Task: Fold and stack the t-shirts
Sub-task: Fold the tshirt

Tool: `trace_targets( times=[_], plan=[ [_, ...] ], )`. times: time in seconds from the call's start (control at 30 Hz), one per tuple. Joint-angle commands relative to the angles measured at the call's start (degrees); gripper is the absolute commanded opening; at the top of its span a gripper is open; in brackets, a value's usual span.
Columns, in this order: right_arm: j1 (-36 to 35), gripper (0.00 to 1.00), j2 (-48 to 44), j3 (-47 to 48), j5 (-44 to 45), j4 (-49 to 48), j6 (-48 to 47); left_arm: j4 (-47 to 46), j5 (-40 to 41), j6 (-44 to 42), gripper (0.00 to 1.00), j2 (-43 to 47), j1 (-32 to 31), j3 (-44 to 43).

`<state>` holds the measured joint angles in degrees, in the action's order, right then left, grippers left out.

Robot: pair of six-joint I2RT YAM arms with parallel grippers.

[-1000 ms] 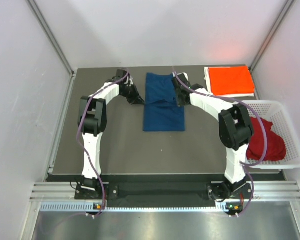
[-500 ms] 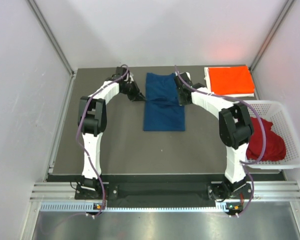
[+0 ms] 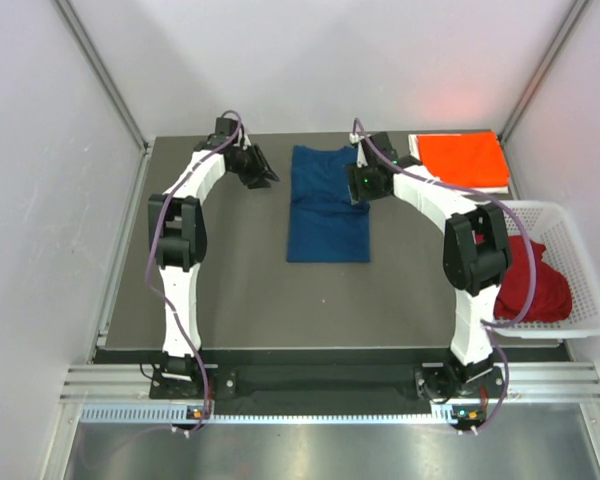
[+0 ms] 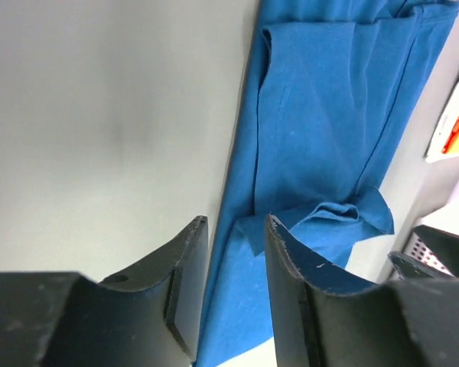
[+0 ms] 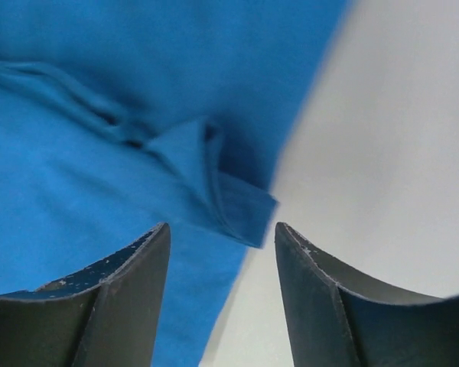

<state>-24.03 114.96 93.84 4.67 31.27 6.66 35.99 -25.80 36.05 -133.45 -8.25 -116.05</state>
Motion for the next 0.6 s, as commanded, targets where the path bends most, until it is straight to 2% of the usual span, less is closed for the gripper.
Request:
trace_targets(
  times=[0.0, 0.07, 0.17, 0.27, 0.57],
  plan=[
    [3.45, 0.58, -1.76, 5.02, -18.08, 0.28, -5.76, 1.99, 3.74, -3.53, 0.40, 8.01, -1.58, 2.74],
    [5.13, 0.61, 0.26, 6.78, -26.84, 1.60, -6.22, -2.83, 3.22, -3.62, 0.38, 12.48, -2.64, 11.14],
    [7.33, 0.63, 4.56, 10.30, -34.35, 3.45, -8.50, -8.54, 1.64, -2.39, 0.37, 15.93, -4.58, 20.82],
    [8.56, 0.63, 8.52, 14.25, -35.43, 6.52, -8.68, -10.93, 0.32, -1.95, 0.37, 16.55, -5.55, 25.68],
    [9.35, 0.62, 15.91, 19.71, -42.98, 8.99, -7.10, -11.99, -0.74, -1.86, 0.37, 13.92, -7.04, 25.44]
  ],
)
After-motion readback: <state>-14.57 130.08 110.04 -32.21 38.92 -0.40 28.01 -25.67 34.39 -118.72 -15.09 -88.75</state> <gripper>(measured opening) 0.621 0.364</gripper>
